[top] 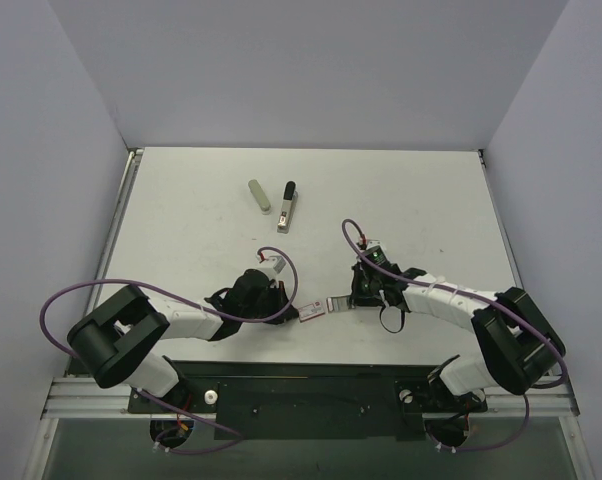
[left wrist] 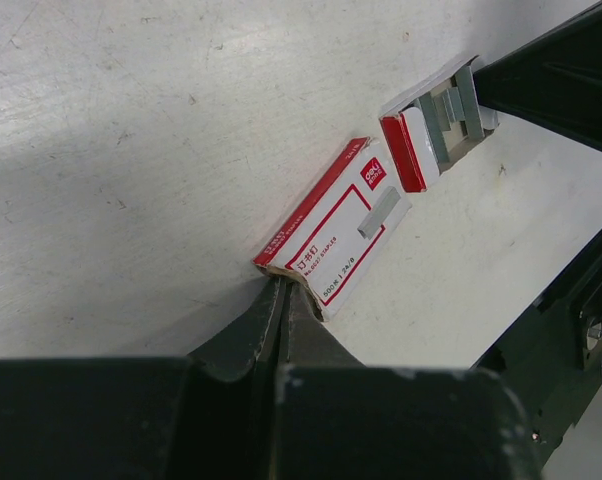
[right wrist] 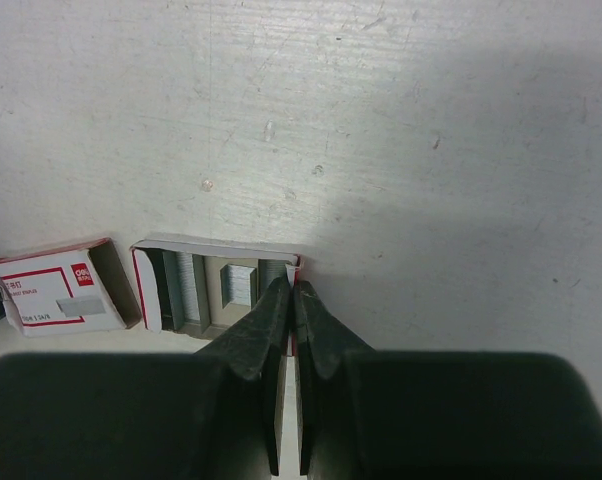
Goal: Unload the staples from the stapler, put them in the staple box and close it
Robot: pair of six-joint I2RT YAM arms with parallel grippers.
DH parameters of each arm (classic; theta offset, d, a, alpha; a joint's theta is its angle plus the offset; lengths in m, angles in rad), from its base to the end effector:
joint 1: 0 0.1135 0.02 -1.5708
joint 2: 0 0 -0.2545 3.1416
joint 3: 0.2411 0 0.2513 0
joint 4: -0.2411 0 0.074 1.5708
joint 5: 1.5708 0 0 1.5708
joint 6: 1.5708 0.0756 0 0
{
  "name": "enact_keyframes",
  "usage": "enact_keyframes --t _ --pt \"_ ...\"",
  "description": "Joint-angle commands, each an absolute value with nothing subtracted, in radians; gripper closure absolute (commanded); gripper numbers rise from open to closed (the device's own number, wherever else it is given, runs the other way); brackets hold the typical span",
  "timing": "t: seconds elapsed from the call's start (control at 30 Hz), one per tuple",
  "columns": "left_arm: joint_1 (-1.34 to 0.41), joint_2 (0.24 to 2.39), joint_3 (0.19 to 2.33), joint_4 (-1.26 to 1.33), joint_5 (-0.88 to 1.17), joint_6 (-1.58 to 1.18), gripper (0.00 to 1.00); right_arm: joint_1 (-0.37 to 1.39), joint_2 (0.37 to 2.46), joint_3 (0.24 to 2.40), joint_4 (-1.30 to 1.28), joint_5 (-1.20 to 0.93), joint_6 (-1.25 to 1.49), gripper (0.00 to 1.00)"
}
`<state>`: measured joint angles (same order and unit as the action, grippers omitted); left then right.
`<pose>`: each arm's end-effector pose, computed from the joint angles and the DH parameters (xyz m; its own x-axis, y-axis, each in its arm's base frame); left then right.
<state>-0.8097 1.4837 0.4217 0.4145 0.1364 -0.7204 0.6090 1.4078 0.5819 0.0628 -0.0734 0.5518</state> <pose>0.1911 -0.2156 0.0933 -0.8352 -0.0707 -0.5453 0.3209 0.7426 -0.5878 0.2398 0.1740 0.1226 -0.8046 0.0762 -0.5889 -0.2257 0.8781 0.4220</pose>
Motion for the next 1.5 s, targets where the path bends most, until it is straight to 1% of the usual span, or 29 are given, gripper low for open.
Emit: enact_keyframes --t 0.0,0.83,1.1,1.47 --pt "-0.805 1.500 0.440 0.436 0.152 -0.699 1.00 0.621 1.431 0.617 0.055 -0.066 0.557 1.00" --pt "-0.805 1.500 0.445 0.433 0.156 -0.684 1.00 0.676 1.413 0.597 0.058 -0.095 0.515 1.00" --pt "-0.805 1.496 0.443 0.428 0.158 -0.680 1.00 0.742 1.391 0.577 0.044 -0.057 0.523 1.00" --pt "-0.805 1.465 0.431 0.405 0.152 -0.672 1.00 0.778 1.327 0.540 0.003 -0.008 0.534 1.00"
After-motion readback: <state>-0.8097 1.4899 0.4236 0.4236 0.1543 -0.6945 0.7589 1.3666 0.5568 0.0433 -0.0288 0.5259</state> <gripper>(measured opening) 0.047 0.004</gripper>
